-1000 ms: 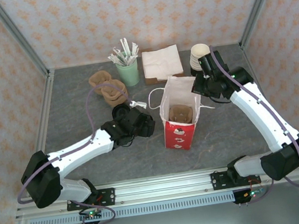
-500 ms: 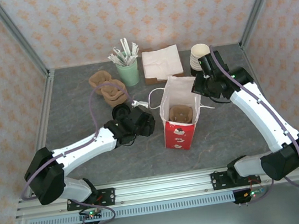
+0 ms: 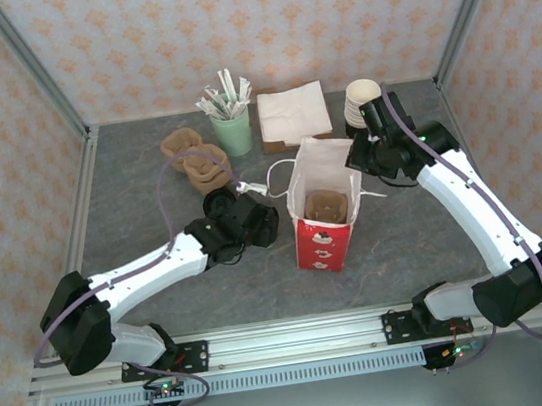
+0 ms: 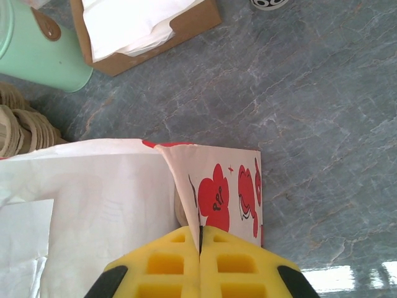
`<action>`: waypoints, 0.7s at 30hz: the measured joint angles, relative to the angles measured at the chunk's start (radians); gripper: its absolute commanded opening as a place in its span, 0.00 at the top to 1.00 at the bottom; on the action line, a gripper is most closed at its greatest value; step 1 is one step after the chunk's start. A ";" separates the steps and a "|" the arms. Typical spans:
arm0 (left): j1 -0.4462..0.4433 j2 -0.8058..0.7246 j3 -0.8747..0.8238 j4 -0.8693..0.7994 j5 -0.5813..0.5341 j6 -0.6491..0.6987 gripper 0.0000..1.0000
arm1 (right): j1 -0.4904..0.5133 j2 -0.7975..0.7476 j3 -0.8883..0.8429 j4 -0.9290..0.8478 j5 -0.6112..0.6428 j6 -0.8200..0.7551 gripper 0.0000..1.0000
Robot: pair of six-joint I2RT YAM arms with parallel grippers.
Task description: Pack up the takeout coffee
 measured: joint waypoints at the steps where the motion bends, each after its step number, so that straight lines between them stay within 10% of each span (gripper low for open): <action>1: 0.002 -0.019 0.000 -0.008 -0.001 0.001 0.43 | 0.000 0.000 -0.003 0.002 -0.004 0.002 0.96; 21: 0.012 -0.336 0.360 -0.460 -0.126 0.017 0.46 | 0.049 -0.017 -0.088 0.159 -0.061 0.172 1.00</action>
